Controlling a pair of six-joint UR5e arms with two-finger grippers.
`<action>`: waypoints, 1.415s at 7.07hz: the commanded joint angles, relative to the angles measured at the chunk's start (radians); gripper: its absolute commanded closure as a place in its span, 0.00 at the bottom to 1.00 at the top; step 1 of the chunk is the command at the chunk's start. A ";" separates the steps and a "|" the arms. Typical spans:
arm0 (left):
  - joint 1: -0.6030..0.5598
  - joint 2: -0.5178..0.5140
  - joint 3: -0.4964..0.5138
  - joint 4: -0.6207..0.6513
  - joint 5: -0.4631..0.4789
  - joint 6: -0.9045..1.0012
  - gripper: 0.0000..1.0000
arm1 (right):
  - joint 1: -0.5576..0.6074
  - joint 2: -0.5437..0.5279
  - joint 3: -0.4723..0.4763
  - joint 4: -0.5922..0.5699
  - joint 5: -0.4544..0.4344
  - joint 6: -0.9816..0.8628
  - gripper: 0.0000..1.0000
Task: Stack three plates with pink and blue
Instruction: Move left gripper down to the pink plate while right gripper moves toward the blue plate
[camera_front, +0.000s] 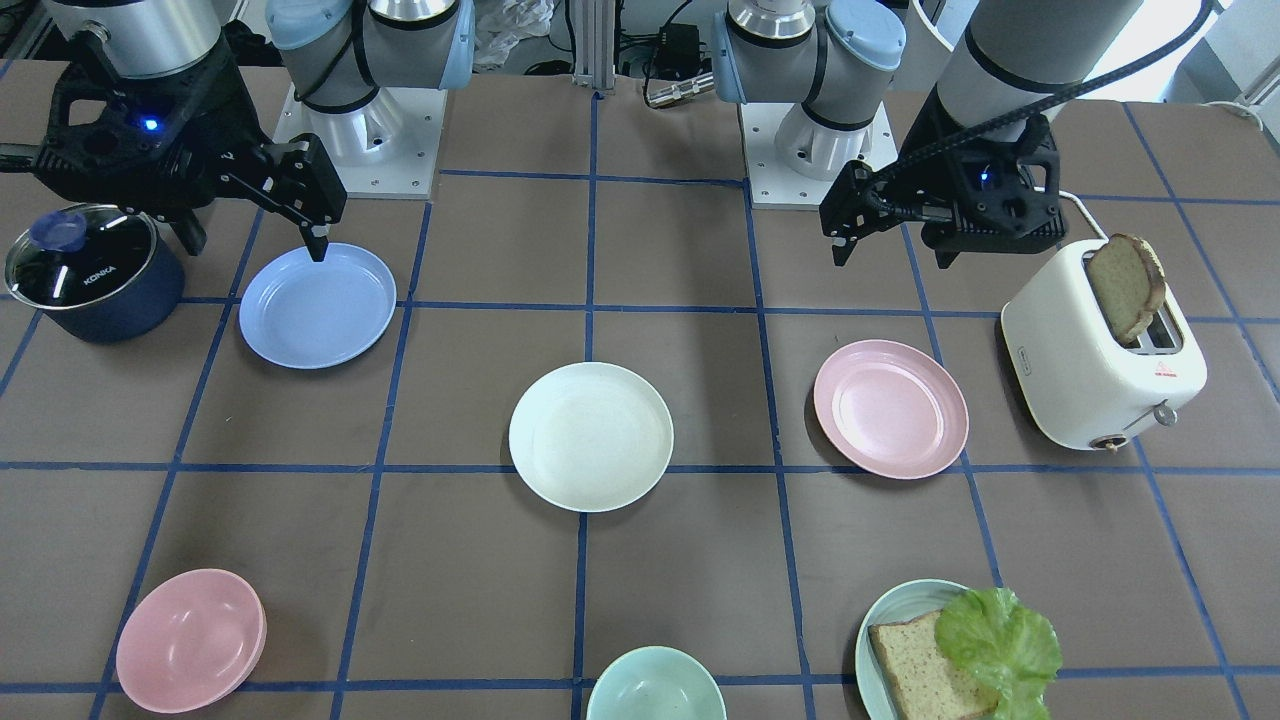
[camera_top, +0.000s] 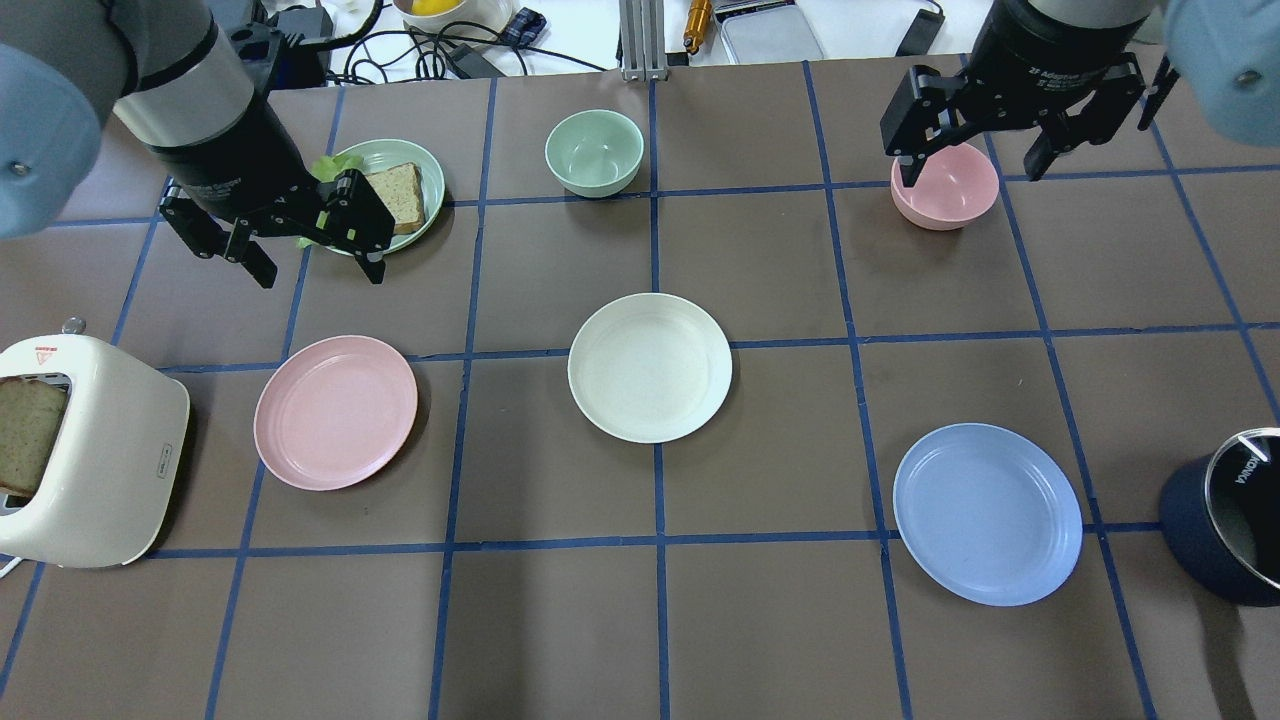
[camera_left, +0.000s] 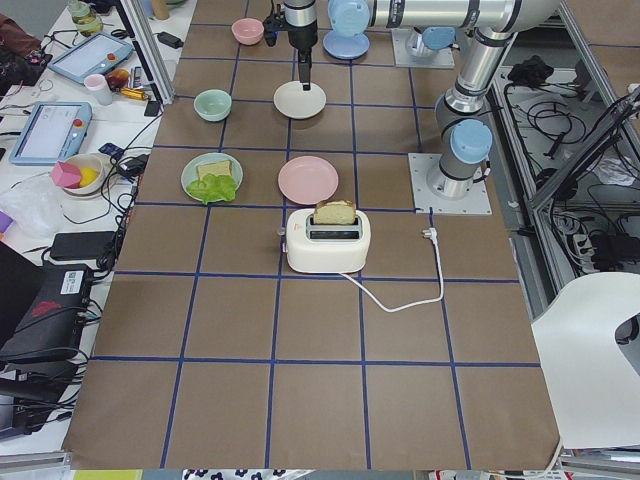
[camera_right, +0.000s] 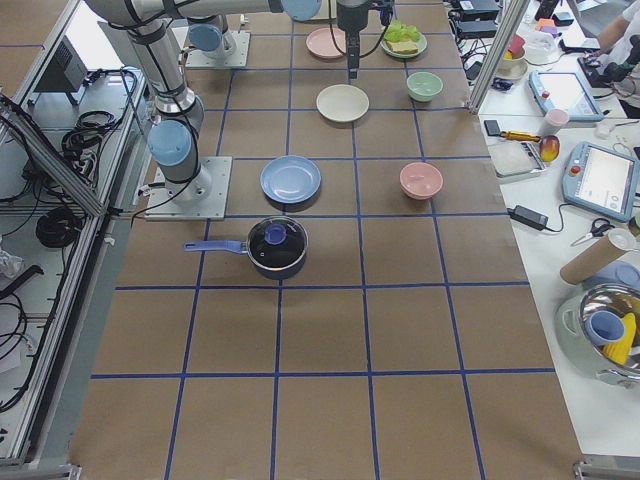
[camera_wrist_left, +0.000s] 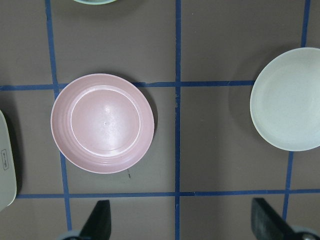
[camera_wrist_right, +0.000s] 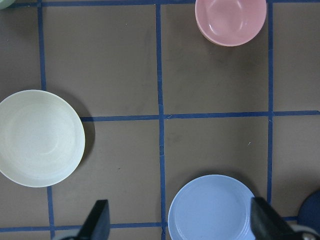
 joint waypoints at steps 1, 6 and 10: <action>0.000 0.004 -0.079 0.061 -0.002 0.090 0.05 | 0.000 0.003 0.000 0.002 0.004 0.006 0.00; 0.006 -0.043 -0.421 0.624 0.009 0.266 0.13 | -0.013 0.009 0.261 -0.019 0.064 -0.139 0.00; 0.011 -0.098 -0.551 0.838 0.013 0.358 0.17 | -0.232 0.003 0.548 -0.314 -0.075 -0.669 0.02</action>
